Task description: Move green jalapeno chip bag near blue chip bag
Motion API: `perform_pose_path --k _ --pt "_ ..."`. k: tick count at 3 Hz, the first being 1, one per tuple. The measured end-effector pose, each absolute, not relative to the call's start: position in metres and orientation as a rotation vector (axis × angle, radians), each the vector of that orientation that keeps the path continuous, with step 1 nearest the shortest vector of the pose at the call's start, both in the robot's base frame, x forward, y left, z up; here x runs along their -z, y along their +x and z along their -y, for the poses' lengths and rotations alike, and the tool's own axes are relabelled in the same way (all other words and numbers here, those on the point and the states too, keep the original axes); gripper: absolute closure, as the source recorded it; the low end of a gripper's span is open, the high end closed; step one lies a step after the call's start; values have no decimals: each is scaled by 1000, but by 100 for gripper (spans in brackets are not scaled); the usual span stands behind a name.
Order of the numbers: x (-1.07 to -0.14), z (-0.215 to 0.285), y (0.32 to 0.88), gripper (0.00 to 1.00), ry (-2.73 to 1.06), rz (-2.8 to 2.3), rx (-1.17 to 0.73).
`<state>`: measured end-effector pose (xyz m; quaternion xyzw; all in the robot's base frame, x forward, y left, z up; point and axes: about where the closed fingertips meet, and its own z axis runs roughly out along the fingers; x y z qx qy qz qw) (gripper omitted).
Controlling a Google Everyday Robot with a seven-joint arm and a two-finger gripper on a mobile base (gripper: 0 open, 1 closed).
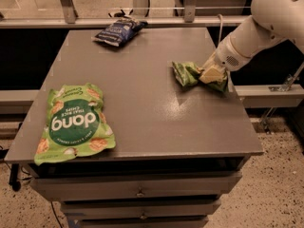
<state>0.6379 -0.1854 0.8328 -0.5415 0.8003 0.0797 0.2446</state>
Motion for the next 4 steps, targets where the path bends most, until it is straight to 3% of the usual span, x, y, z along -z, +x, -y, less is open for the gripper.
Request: perform_pose_path --k 2,4 --pt "-940 133 665 100 -1520 -1989 -216" --pt "-961 131 675 100 -1497 -1951 -187"
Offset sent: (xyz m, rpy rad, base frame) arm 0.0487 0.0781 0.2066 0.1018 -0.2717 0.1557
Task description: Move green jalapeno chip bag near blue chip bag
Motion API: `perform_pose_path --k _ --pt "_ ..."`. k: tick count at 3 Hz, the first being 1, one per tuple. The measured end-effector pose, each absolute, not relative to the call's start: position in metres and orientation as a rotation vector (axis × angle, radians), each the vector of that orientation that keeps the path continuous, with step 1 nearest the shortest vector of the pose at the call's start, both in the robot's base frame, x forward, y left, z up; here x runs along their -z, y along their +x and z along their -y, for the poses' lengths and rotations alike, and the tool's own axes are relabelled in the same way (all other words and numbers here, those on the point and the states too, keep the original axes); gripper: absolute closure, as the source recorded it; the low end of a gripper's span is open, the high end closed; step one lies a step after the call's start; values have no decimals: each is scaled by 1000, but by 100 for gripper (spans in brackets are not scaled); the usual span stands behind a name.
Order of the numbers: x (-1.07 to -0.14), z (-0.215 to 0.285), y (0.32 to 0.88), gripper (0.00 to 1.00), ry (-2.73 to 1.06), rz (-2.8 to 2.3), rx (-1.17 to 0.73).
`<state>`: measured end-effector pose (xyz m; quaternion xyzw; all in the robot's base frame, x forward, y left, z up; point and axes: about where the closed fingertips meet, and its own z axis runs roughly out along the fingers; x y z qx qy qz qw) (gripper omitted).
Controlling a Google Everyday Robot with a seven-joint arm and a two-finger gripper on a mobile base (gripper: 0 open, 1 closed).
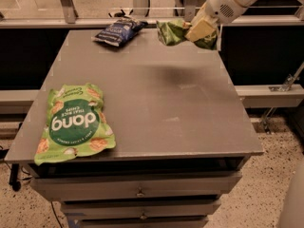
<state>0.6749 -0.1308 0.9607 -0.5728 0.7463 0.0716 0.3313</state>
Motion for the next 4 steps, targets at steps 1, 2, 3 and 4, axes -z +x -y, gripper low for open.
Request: perform_pose_path --k 1,2,3,4 --pt "-959 128 695 100 -1458 -1943 -141" --pt "-936 118 740 100 -1464 -1953 -95" --pt "-907 100 797 100 -1483 -1961 -57" --pt "-908 85 829 100 -1462 -1931 -33"
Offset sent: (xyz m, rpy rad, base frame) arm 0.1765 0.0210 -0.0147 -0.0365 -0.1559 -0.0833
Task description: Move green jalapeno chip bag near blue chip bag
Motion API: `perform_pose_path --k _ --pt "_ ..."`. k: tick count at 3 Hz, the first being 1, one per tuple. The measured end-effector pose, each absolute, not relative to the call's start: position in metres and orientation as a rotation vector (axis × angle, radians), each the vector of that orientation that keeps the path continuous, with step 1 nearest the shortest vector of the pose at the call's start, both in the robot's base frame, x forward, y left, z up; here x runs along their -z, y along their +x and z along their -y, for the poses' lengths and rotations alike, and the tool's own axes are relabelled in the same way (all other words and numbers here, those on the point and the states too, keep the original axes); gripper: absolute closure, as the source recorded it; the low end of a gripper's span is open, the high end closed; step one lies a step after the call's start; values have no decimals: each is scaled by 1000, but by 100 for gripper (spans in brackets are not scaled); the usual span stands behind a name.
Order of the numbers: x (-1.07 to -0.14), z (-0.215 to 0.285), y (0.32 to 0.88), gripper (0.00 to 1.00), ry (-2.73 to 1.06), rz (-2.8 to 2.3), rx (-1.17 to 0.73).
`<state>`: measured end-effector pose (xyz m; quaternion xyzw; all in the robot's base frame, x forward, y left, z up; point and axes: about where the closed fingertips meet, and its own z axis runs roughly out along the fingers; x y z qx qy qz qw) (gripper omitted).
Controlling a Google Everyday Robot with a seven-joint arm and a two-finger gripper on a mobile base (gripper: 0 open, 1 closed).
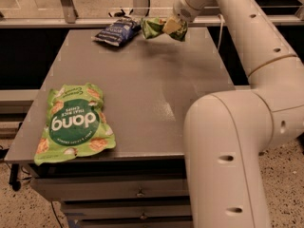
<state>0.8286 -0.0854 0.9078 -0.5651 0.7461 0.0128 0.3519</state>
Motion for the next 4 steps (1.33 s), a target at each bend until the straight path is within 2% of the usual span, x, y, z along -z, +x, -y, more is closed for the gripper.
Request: perform_pose_path --k 1,2,4 --pt "-913 67 843 100 -1458 -1916 -8" --pt "-907 58 847 84 -1476 -1931 2" --pt "-901 53 849 37 -1487 -1952 8"
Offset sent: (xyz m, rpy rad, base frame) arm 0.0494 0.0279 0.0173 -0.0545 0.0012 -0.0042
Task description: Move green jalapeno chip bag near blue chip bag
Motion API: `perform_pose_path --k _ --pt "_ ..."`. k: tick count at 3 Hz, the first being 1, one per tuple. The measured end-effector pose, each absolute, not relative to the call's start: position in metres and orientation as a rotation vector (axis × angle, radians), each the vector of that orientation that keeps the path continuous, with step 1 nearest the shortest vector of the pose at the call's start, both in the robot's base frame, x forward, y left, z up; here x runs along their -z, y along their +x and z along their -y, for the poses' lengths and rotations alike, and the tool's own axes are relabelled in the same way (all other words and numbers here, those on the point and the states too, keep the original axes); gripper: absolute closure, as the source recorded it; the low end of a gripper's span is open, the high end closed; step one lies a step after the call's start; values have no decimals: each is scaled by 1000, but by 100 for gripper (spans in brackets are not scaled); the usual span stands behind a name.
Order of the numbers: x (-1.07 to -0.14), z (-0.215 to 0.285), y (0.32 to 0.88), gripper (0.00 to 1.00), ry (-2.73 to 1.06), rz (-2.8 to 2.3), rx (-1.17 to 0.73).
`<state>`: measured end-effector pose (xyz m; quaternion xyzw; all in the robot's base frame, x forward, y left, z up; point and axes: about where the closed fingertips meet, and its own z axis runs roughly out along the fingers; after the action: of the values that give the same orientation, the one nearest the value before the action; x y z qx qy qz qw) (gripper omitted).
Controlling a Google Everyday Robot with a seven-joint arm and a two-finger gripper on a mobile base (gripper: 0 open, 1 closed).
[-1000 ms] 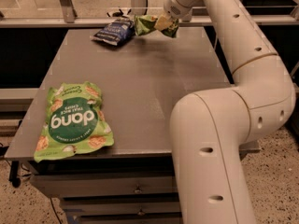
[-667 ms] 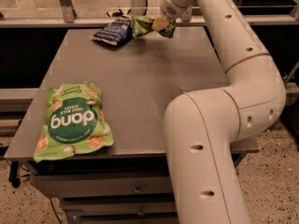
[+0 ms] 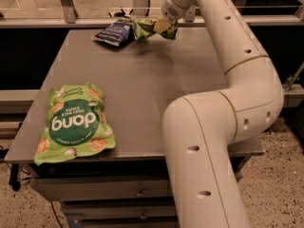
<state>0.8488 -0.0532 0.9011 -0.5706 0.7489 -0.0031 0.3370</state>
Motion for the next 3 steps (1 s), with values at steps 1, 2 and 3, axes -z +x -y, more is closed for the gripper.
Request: perform_pose_path --k 1,2,3 --pt "-898 53 849 13 -1487 -1959 2" --pt "-898 52 848 0 -1484 -1956 -14" --pt "-905 60 839 0 -1449 -1940 -92"
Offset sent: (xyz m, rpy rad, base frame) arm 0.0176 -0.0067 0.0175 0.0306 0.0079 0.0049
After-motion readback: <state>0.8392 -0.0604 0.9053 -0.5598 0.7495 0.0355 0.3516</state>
